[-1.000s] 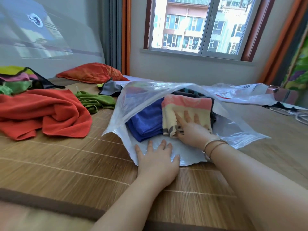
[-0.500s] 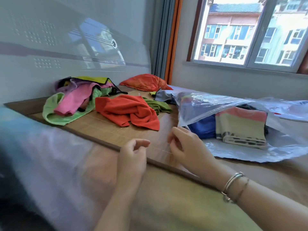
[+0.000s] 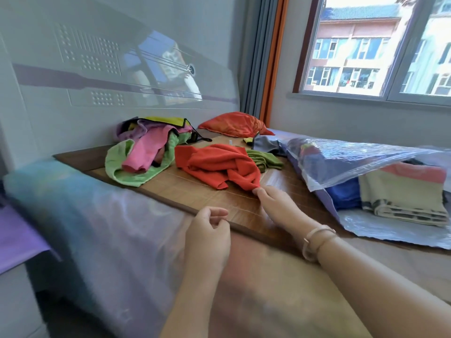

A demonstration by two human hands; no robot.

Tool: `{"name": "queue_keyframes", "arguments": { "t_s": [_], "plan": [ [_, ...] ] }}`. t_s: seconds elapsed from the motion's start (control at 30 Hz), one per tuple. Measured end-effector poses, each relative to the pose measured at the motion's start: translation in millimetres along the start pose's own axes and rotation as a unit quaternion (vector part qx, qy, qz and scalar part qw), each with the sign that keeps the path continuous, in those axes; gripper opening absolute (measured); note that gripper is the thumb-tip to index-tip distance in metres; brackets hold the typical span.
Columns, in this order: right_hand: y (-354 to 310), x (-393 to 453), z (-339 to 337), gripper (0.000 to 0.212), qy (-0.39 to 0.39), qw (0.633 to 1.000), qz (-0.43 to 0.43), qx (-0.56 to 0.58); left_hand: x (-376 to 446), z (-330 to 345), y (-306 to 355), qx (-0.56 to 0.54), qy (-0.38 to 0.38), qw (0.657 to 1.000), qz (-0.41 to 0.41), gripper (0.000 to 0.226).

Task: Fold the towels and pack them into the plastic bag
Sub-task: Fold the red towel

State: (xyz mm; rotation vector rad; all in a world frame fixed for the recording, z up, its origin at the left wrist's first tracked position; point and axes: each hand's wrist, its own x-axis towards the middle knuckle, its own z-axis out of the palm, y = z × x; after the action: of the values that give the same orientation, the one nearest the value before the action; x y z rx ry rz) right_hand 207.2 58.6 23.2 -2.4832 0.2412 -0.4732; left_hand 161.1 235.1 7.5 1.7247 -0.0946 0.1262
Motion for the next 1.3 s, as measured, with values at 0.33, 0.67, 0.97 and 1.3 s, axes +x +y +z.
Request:
{"name": "queue_keyframes", "arguments": {
  "t_s": [0.33,0.67,0.97,1.3],
  "plan": [
    [17.6,-159.1,-81.8,0.048,0.104,0.948,-0.008,0.300,-41.9,28.7,-4.3,0.187,-0.073,0.964,0.172,0.075],
    [31.3,-215.2,-137.1,0.036,0.009,0.919,0.099,0.382,-81.6,52.2,18.5,0.149,-0.131,0.942,0.272,0.015],
    [64.5,-208.6,-123.6,0.005,0.084,0.985,0.083,0.125,-100.9,58.3,24.4,0.121,-0.364,0.900,0.205,0.022],
    [67.1,-156.4,-77.6,0.067,0.048,0.998,-0.022,-0.041,-80.5,46.2,21.3,0.064,-0.234,0.970,0.024,0.031]
  ]
}}
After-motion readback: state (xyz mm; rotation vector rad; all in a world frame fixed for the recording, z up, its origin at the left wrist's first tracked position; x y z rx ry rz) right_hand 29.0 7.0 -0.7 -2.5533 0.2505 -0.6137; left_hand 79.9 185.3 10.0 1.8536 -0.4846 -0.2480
